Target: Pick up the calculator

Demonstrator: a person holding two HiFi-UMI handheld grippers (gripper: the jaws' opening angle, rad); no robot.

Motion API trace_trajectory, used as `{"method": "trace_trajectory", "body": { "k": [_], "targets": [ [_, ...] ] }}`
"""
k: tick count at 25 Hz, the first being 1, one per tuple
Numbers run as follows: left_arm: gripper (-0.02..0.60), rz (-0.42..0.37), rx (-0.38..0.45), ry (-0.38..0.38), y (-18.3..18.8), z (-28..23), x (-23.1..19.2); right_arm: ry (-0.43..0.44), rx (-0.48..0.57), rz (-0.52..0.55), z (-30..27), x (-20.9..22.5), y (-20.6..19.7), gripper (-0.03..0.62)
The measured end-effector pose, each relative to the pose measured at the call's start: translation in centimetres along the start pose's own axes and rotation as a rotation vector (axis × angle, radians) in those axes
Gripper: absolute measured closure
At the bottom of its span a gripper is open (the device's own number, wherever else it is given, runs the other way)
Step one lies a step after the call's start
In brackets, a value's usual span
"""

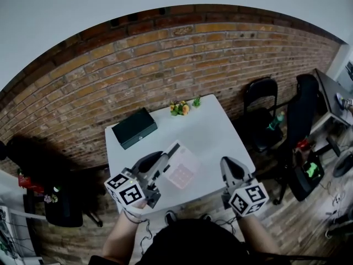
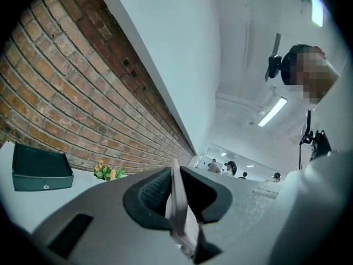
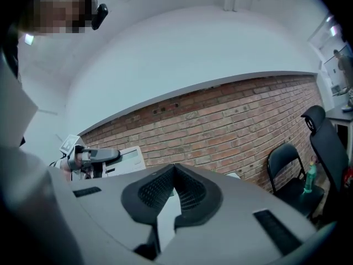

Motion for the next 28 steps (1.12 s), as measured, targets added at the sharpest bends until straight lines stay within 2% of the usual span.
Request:
{"method": "trace_trajectory", "body": {
  "k": [14, 28],
  "targets": [
    [0.532, 0.014, -0.009, -0.003, -0.58, -0.59, -0.27, -0.024, 0.009, 0.077, 0.25, 0.72, 0.42, 0.589],
    [0.532, 0.021, -0.016, 0.007, -0.66, -0.07, -0.47, -0.015, 0.004, 0.077, 0.13, 0.31, 0.41, 0.589]
  ]
}}
Point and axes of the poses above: the fingertips, and each gripper's own axes: z backward along the fingers, x to its right, y out of its top, the point moved 2 cm from there along z, backward along the fingers, and after that the axes turned 7 degrees about x, right-handed, at the moved point
